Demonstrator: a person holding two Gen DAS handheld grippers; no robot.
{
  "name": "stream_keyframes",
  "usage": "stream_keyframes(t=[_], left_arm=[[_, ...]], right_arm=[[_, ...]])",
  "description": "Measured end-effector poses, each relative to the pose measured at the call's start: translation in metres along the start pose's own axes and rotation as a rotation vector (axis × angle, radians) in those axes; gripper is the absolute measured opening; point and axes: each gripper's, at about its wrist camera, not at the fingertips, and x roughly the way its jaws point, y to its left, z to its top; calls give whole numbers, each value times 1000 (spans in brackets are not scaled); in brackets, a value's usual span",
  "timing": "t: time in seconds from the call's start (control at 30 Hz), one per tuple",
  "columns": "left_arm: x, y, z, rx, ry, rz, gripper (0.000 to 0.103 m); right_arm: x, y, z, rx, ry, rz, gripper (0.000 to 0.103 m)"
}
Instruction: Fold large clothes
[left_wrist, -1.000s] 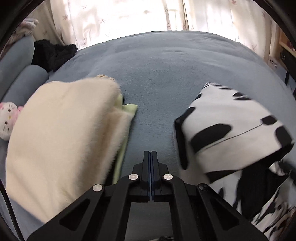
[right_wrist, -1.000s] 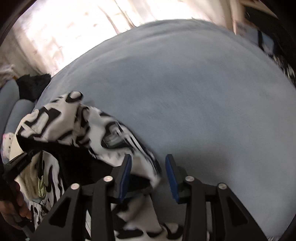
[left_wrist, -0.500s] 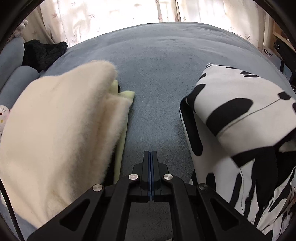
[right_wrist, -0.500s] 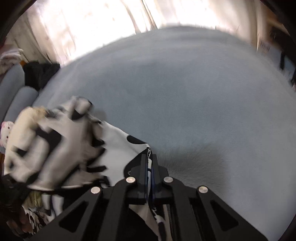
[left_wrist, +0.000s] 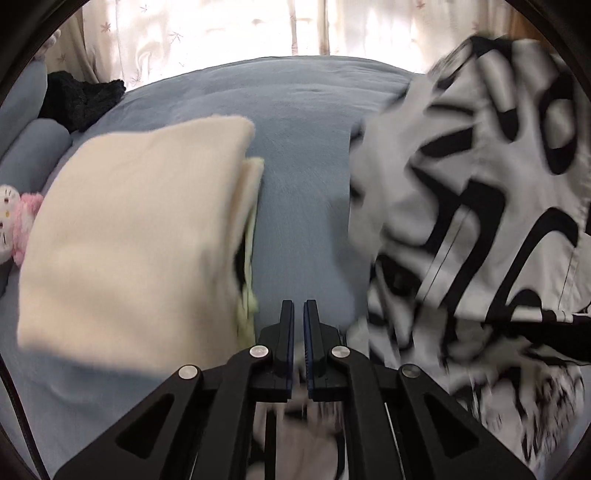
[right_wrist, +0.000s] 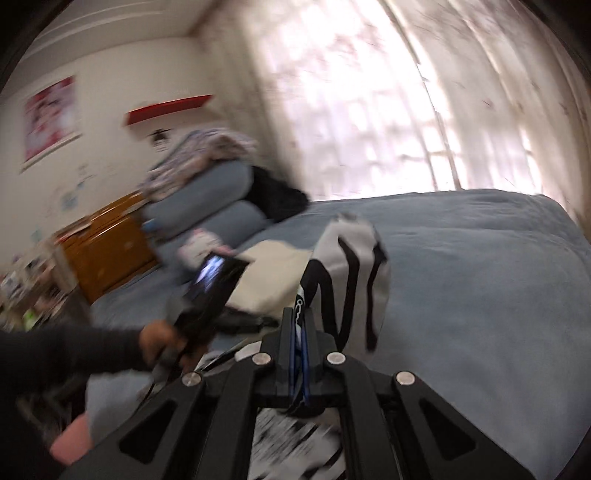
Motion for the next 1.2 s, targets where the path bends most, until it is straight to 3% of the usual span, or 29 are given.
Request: stream_keyframes(t=[0.13, 0.2, 0.27, 0.43, 0.5, 0.53, 0.57, 0.63, 0.67, 0.7, 0.77, 0.97, 1.2], left_arm=[[-34, 11, -61, 26, 14, -79, 7], [-41, 12, -93, 45, 43, -94, 8], [-44, 13, -122, 64, 74, -109, 8], [-49, 3, -183, 77, 148, -172, 8], [-55, 1, -192, 76, 155, -213, 8], [-61, 2, -196, 75, 152, -245, 8], [-66, 3, -198, 73, 149, -265, 13], [-78, 9, -200, 66, 137, -328, 28], [-84, 12, -200, 61, 129, -353, 41], [-90, 18, -200, 51, 116, -375, 56], [-103, 30, -196, 31, 83, -417, 66], [-92, 61, -184, -66, 87, -530, 67], [-33, 48, -166, -166, 168, -593, 67]], right_arm=[[-46, 51, -70, -139, 86, -88, 3], [-66, 59, -114, -156, 178, -195, 6], [-75, 57, -152, -50, 255, -269, 6], [-92, 33, -186, 294, 262, -379, 6], [-96, 25, -193, 461, 220, -357, 6], [-100, 23, -197, 530, 200, -338, 11], [-95, 24, -197, 574, 193, -326, 23], [-94, 25, -199, 669, 172, -300, 42], [-94, 26, -199, 694, 161, -289, 49], [-95, 29, -199, 716, 150, -272, 50], [-89, 31, -200, 773, 136, -222, 53], [-57, 26, -212, 908, 130, -141, 54], [-18, 8, -223, 1011, 124, -69, 54]])
